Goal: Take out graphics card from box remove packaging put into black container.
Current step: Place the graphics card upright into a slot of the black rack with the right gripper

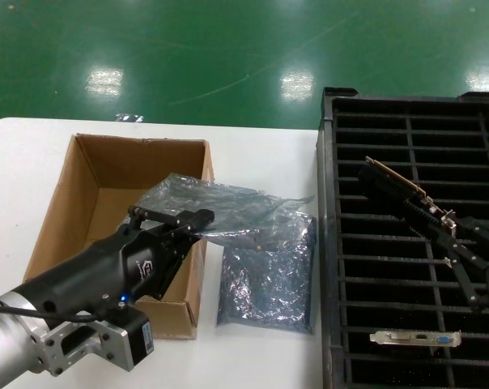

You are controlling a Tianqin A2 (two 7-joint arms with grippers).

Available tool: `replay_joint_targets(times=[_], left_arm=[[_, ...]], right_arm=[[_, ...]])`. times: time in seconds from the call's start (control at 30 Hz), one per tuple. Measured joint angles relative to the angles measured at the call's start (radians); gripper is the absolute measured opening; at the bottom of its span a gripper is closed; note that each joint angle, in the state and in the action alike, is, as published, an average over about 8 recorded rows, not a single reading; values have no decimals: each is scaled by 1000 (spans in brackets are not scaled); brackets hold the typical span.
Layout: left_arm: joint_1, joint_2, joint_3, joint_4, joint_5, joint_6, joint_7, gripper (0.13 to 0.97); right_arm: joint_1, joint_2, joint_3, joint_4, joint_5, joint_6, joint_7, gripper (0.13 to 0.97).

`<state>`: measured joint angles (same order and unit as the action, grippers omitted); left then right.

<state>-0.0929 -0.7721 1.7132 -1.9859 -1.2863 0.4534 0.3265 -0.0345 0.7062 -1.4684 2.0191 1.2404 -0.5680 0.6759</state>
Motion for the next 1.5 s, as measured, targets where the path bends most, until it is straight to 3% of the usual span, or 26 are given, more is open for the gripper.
replay_joint_targets(times=[0.27,0.47,0.73,0.9,1.1,1.3,1.5], left_arm=[[0,0,0,0,0,0,0,138],[0,0,0,0,0,0,0,138],[0,0,0,0,0,0,0,138],[0,0,0,0,0,0,0,138],[0,0,0,0,0,0,0,138],[0,0,0,0,0,0,0,138],[0,0,0,0,0,0,0,138]], right_arm=[[20,-4,-13,2,-20,-13,9,191],[125,21,-74,11,-108,-121,52,191],[381,168,-167,28,-149,-418,117,191],[602,229,-258,35,-90,-640,146,191],[868,268,-443,24,0,-882,192,191],[1041,305,-621,5,54,-977,214,191],[1107,319,-689,-1,68,-995,215,191]])
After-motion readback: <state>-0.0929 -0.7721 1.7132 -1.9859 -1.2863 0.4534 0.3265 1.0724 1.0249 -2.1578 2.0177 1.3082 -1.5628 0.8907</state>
